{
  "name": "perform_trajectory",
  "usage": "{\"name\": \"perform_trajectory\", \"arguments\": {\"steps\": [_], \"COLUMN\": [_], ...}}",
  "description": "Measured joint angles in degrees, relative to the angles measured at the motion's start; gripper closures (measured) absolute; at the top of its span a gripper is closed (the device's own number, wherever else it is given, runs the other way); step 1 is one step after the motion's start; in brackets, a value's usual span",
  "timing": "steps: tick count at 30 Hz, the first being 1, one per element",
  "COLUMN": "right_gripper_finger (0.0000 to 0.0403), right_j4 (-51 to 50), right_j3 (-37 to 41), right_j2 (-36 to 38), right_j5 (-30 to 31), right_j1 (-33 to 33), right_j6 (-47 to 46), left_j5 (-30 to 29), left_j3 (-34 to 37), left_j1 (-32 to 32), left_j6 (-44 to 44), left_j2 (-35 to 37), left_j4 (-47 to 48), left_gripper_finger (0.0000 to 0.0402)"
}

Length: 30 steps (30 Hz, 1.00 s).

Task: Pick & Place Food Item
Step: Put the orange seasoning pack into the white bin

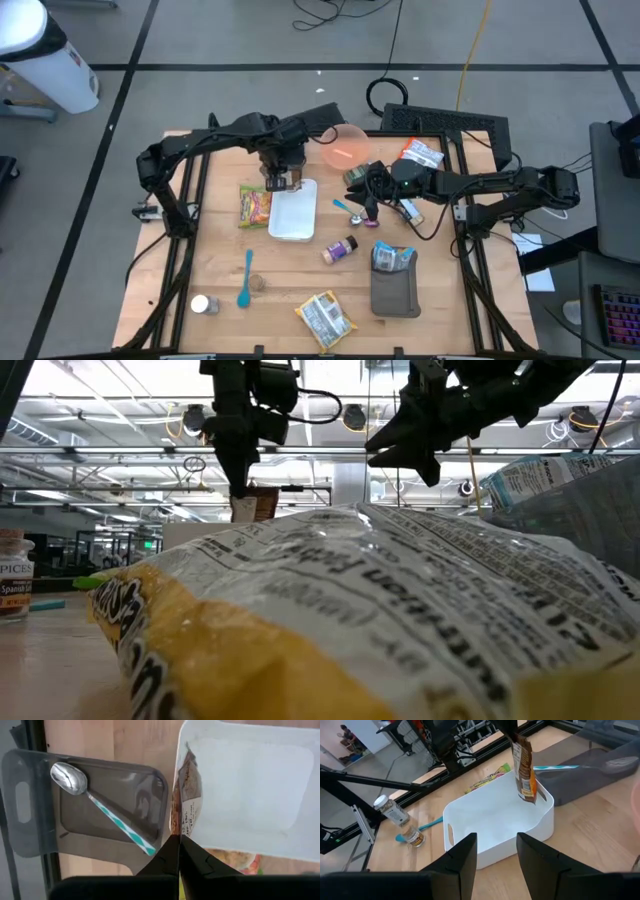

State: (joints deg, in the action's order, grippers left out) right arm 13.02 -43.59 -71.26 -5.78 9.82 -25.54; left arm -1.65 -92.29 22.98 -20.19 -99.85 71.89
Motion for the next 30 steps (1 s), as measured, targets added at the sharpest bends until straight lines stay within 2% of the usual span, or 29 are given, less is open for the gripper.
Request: {"name": "perform_trajectory", "arguments": {"steps": [15, 24, 30], "right_gripper_finger": [0.0273, 0.0273, 0.0273], "right_j4": [-0.02, -0.02, -0.02], "right_j3": [0.0, 0.0, 0.0], "right_j2": [0.0, 0.0, 0.0], "right_j5": [-0.15, -0.2, -0.22], "right_j1": [-0.07, -0.07, -0.16], "right_j6": [-0.4, -0.81, -0.83], "left_j5": [-0.98, -1.49, -1.97], "left_j3": [-0.02, -0.02, 0.04], "left_j1": [-3.53, -3.58, -3.93], "left_j6": [3.71, 4.24, 5.09], "left_j2": [-1.25, -1.25, -3.87], "left_j4": [-6.88, -7.53, -7.36], "left_gripper_finger": [0.0401, 0.0401, 0.0401]}}
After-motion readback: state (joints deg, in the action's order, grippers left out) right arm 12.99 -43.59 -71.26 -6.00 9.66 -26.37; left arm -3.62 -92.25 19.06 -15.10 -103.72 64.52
